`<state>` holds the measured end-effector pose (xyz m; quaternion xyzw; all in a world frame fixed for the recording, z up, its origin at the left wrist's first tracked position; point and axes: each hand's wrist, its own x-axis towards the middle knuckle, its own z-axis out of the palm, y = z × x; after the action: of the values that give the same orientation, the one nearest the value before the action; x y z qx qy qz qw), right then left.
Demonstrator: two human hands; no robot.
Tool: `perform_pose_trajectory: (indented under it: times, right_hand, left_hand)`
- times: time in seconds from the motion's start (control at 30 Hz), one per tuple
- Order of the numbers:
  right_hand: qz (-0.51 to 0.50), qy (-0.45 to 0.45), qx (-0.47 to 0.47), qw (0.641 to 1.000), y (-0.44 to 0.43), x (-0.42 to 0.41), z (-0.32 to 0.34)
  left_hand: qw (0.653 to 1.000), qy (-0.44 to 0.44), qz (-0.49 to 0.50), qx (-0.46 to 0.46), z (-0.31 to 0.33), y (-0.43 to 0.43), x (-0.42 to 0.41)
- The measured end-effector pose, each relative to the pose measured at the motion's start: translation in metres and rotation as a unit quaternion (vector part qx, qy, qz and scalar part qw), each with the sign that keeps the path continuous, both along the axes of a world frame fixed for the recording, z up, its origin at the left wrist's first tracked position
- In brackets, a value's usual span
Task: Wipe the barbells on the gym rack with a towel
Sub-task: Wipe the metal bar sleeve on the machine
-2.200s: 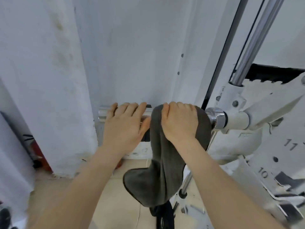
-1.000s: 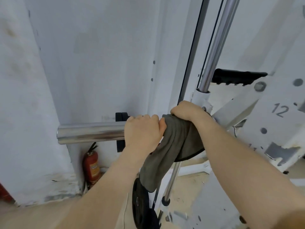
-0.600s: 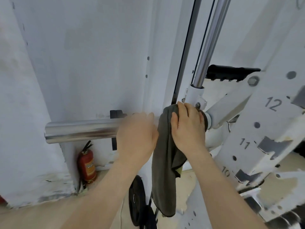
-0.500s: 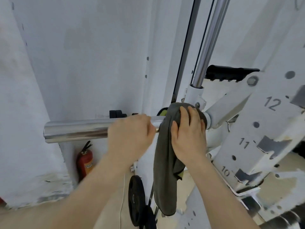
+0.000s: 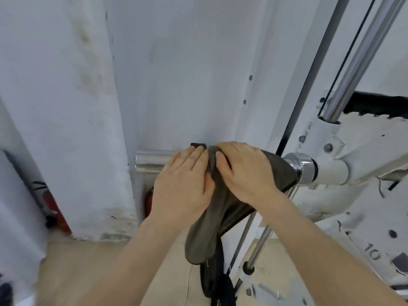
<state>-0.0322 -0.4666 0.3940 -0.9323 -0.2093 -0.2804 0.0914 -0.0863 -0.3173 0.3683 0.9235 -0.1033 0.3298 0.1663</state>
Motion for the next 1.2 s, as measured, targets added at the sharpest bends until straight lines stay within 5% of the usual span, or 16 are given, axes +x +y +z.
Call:
perform_pose_trajectory:
  times: [0.13, 0.2, 0.3, 0.4, 0.63, 0.8, 0.9, 0.97, 1.03, 1.13, 1.2]
  right_hand:
    - [-0.125, 0.189, -0.056, 0.972, -0.034, 0.025, 0.028]
    - [-0.126, 0.23, -0.069, 0.962, -0.014, 0.033, 0.03]
    - [-0.053, 0.259, -0.079, 0.961, 0.042, 0.038, 0.03]
    - [0.013, 0.272, -0.077, 0.959, 0.097, 0.034, 0.032]
    - [0.069, -0.066, -0.1, 0.99, 0.089, -0.022, -0.014]
    - [0.031, -0.056, -0.128, 0.99, 0.073, -0.023, -0.018]
    - [0.056, 0.176, -0.122, 0.975, 0.088, 0.003, 0.028]
    - [0.112, 0.362, -0.092, 0.921, 0.101, 0.02, 0.051]
    - [0.133, 0.456, -0.081, 0.876, 0.108, 0.028, 0.062]
    - [0.116, 0.387, -0.112, 0.908, 0.117, 0.023, 0.05]
    - [0.07, 0.144, -0.141, 0.977, 0.122, 0.011, 0.019]
  left_hand:
    - [0.99, 0.025, 0.105, -0.096, 0.029, 0.041, -0.001]
    - [0.967, 0.115, 0.162, -0.16, 0.027, 0.07, 0.008]
    - [0.892, 0.194, 0.039, -0.406, 0.009, 0.079, 0.013]
    - [0.863, 0.142, -0.053, -0.482, 0.0, 0.079, 0.012]
    - [0.694, 0.199, -0.267, -0.638, -0.013, 0.109, -0.011]
    - [0.743, 0.185, -0.209, -0.608, -0.007, 0.114, 0.0]
    - [0.769, 0.165, -0.147, -0.599, -0.008, 0.108, 0.002]
    - [0.781, 0.152, -0.141, -0.59, -0.008, 0.106, 0.003]
    - [0.789, 0.141, -0.143, -0.58, -0.009, 0.106, 0.004]
    - [0.814, 0.126, -0.141, -0.55, -0.009, 0.11, 0.01]
    - [0.854, 0.126, -0.118, -0.491, -0.006, 0.113, 0.015]
